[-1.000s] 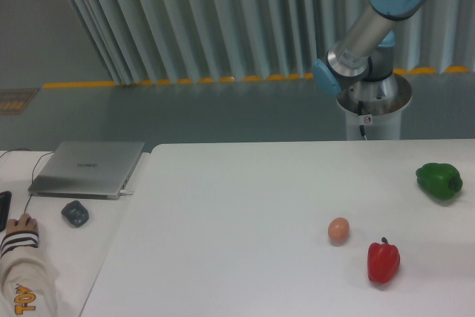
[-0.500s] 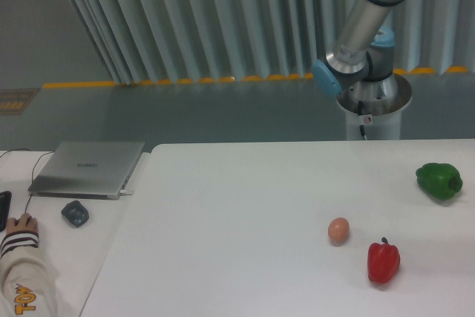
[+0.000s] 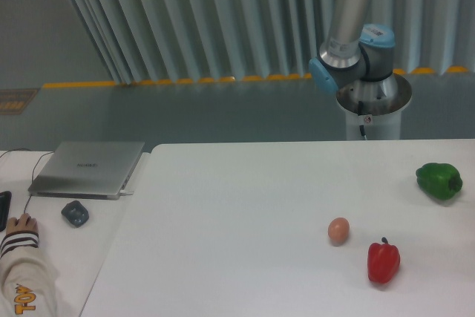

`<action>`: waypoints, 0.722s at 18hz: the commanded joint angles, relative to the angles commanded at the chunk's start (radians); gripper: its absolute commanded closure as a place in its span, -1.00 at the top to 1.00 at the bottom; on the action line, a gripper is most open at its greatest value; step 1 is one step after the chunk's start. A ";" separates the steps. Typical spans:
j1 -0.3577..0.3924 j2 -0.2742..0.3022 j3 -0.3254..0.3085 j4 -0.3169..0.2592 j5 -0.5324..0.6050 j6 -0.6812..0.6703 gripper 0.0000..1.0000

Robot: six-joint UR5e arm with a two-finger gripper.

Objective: Place the triangular bread on the table
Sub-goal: 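Lower the gripper holding the triangular bread beside the green pepper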

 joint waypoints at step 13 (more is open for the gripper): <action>-0.138 0.057 -0.052 0.012 0.009 -0.140 1.00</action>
